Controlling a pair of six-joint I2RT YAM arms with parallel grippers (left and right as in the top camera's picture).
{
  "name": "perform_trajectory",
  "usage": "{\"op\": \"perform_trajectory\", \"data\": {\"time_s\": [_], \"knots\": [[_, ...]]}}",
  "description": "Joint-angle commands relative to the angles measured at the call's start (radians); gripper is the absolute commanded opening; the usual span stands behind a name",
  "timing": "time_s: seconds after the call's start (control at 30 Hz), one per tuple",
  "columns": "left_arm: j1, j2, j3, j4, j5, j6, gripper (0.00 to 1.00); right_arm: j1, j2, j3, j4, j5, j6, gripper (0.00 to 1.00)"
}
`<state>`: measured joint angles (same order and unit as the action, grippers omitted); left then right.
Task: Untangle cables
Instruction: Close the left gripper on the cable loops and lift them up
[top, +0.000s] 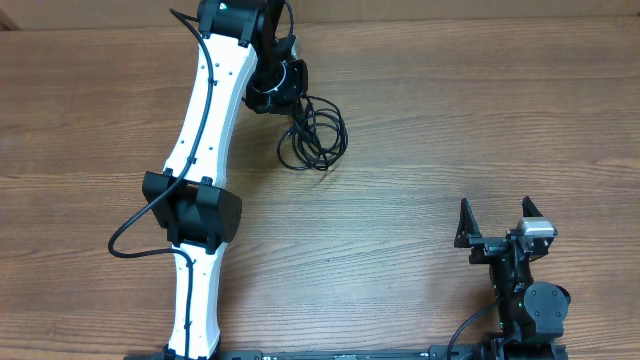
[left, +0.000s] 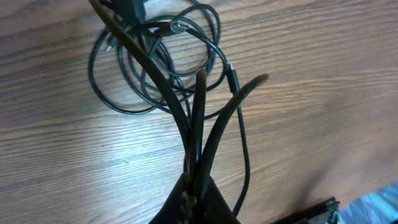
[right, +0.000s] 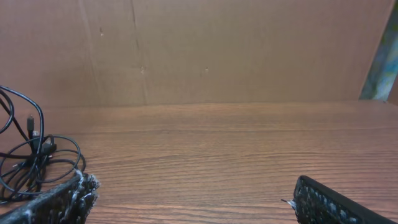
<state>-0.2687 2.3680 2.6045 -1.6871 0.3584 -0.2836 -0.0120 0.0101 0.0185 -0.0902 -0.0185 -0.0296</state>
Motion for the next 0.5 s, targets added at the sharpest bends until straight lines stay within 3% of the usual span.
{"op": "perform_trajectory", "data": {"time_s": [0.0,0.47], "knots": [[-0.01,-0.047,-0.005,-0.003,0.064,0.032,0.04,0.005,-0.007,-0.01,0.006,0.005,0.003,1.0],[-0.079,-0.25,-0.032,-0.003,0.048,0.007,0.04,0.005,-0.007,-0.01,0.006,0.005,0.003,1.0]]}}
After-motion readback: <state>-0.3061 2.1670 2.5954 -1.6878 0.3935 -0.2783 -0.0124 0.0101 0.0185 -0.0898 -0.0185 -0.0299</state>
